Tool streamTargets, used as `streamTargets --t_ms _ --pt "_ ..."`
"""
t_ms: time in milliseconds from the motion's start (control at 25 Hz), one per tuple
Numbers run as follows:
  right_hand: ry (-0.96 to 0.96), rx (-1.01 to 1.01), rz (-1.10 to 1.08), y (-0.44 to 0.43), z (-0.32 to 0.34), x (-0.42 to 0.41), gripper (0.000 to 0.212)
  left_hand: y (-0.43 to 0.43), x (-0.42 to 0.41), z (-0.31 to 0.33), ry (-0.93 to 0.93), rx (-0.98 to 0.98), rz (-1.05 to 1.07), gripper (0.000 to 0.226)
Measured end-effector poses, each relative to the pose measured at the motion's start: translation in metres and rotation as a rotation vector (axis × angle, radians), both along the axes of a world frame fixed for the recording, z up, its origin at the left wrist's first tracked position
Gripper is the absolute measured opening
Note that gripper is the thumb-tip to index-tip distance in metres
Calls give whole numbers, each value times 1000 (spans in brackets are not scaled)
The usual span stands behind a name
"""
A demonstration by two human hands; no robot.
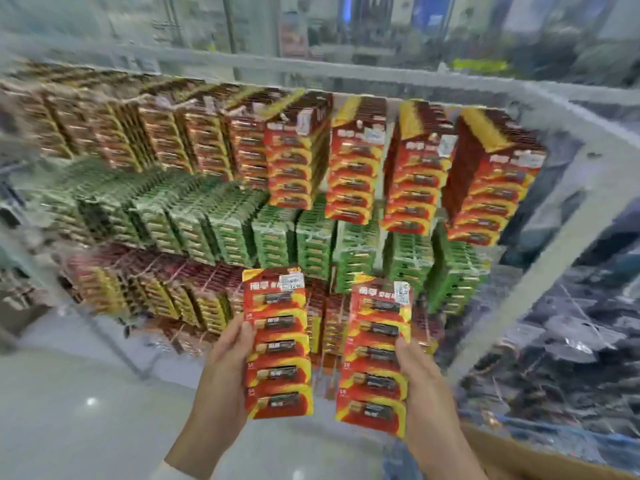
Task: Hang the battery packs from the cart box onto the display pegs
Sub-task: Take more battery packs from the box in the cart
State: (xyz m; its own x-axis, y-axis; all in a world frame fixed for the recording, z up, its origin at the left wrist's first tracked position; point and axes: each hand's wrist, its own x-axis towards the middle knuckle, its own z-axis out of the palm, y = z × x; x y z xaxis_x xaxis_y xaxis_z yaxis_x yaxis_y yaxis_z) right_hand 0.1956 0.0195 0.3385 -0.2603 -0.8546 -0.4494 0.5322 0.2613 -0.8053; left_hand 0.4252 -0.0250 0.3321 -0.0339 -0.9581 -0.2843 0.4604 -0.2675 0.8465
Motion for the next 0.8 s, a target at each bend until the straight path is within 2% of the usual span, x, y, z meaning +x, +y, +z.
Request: streamTargets --t_ms 40,80,200,320,360,440,480,600,720,800 --pt "10 -9 19 -15 2 31 23 -5 31 3 -6 -4 42 32" --pt "-5 -21 45 -29 4 63 28 -9 61 5 -7 -5 79 33" --pt "-61 -46 107 -63 -4 147 60 -20 141 6 -14 6 183 36" --pt "-22 -94 227 -90 -6 234 101 -29 220 7 -30 -16 295 36" --pt "-27 -111 277 -98 -4 257 104 -31 244 8 -26 -18 318 39" --pt "-40 -115 314 -112 1 293 87 -34 283 12 -21 -9 352 40" --pt "-48 -106 324 -119 1 305 85 -36 297 15 -20 -4 371 39" --pt "-24 -78 384 -149 7 346 93 -49 339 23 -24 -5 439 27" --pt "-83 -78 437 -185 16 377 76 -70 367 30 -68 -20 459 23" --pt "-48 -86 450 -208 16 393 93 -90 380 35 -84 -25 444 24"
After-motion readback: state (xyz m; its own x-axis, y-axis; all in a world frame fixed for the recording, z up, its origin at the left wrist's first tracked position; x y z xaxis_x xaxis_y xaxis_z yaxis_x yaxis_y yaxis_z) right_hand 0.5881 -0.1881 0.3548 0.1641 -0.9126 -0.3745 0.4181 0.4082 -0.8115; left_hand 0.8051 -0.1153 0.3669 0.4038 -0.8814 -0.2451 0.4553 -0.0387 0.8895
